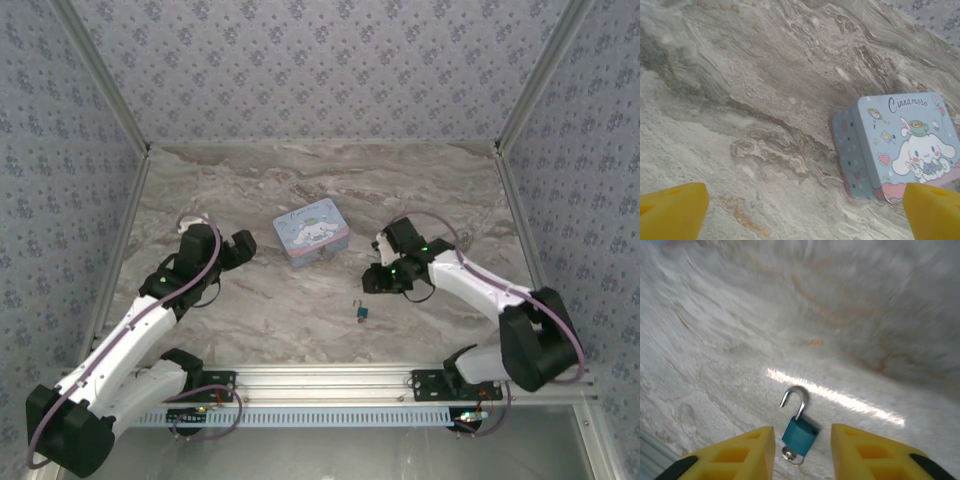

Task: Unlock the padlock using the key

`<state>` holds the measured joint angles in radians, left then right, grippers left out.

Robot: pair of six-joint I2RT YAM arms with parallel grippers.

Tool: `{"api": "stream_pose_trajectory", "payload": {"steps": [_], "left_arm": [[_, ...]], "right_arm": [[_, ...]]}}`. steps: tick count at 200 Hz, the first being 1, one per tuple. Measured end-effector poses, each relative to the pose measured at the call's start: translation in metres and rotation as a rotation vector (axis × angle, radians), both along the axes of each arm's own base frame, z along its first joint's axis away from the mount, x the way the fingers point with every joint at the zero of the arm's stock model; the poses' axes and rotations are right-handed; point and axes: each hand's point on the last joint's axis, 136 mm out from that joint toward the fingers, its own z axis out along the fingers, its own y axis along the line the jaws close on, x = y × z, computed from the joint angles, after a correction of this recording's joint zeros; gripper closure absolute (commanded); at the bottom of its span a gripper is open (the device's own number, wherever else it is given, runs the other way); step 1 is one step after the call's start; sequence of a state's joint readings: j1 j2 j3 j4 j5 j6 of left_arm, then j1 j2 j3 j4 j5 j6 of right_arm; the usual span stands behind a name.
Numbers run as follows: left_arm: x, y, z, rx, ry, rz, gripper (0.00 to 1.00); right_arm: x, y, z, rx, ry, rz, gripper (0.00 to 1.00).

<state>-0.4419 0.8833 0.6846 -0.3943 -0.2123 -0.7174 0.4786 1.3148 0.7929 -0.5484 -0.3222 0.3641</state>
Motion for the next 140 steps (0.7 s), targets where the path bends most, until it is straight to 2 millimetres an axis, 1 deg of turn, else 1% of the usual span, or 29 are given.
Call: {"api": "stream_pose_trajectory", "payload": {"steps": [10,20,35,54,64,75,85,91,102,108,129,140], "left_arm": [[0.002,0.006,0.001,0.030,-0.011,0.020,0.01],[0.004,0.014,0.002,0.076,-0.027,0.043,0.01],[0.008,0.026,0.008,0.154,-0.066,0.070,0.01],[0.014,0.040,0.018,0.251,-0.148,0.098,0.01],[0.016,0.049,0.020,0.303,-0.178,0.113,0.01],[0.019,0.057,0.019,0.361,-0.198,0.122,0.01],[0.021,0.065,0.016,0.407,-0.208,0.129,0.01],[0.022,0.070,0.014,0.432,-0.212,0.137,0.01],[0.023,0.080,0.008,0.473,-0.215,0.149,0.01],[0.024,0.085,0.005,0.488,-0.214,0.158,0.00],[0.024,0.107,-0.015,0.529,-0.185,0.201,0.01],[0.024,0.117,-0.028,0.539,-0.164,0.214,0.01]], "right_arm": [[0.010,-0.009,0.014,-0.002,-0.074,-0.024,0.54],[0.021,-0.023,0.031,-0.012,-0.164,-0.063,0.48],[0.039,-0.046,0.059,-0.042,-0.315,-0.125,0.35],[0.053,-0.079,0.091,-0.087,-0.493,-0.230,0.19],[0.057,-0.099,0.101,-0.116,-0.570,-0.293,0.09],[0.059,-0.123,0.105,-0.150,-0.627,-0.370,0.04],[0.060,-0.142,0.100,-0.186,-0.653,-0.427,0.00],[0.060,-0.154,0.095,-0.214,-0.662,-0.458,0.00],[0.061,-0.173,0.082,-0.265,-0.667,-0.503,0.00],[0.061,-0.182,0.071,-0.297,-0.664,-0.515,0.00],[0.056,-0.201,0.032,-0.371,-0.630,-0.531,0.00],[0.055,-0.208,0.015,-0.388,-0.617,-0.544,0.00]]}}
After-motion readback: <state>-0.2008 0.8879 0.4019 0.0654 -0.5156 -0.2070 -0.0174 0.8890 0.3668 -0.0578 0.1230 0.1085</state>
